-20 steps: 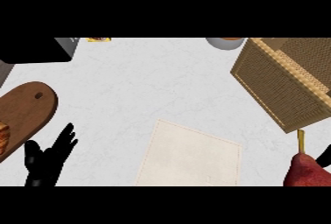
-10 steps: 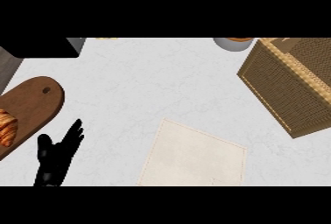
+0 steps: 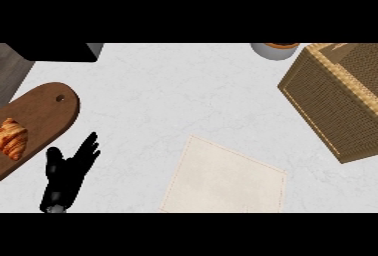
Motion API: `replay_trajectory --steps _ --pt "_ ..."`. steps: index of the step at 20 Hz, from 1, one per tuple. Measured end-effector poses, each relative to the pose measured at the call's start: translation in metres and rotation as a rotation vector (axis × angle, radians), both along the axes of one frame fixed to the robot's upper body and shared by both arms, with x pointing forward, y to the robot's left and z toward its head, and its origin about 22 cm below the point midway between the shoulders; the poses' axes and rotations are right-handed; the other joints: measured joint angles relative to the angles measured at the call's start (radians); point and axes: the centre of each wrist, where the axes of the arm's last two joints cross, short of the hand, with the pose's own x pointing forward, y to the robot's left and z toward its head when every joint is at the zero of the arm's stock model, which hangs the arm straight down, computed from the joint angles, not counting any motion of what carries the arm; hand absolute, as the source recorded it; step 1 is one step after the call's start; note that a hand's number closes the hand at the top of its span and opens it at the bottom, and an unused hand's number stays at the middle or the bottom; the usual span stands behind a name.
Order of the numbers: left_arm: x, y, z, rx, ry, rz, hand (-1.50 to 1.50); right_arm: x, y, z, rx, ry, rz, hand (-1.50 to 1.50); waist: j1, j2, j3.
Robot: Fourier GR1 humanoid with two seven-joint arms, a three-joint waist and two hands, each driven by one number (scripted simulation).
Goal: Pick the pear from the placemat and place it in the basket
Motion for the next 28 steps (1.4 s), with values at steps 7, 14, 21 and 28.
replay_trajectory --steps 7,14,21,28 --pt "0.001 0.003 0.000 0.004 -0.009 0.000 0.00 0.042 -0.009 -0.031 0.089 0.058 0.001 1.50 0.004 0.000 0.000" --pt "-0.002 -0.001 -0.002 0.010 -0.011 0.003 0.00 0.073 -0.023 -0.065 0.199 0.112 0.014 1.50 -0.003 -0.002 0.002" --pt "-0.002 0.000 -0.002 0.010 -0.012 0.001 0.00 0.085 -0.038 -0.092 0.121 0.110 -0.090 1.50 -0.004 0.000 0.002" --pt "0.000 -0.001 0.001 0.002 -0.007 -0.003 0.00 0.085 -0.064 -0.106 -0.057 0.086 -0.118 -1.50 0.003 0.004 0.002"
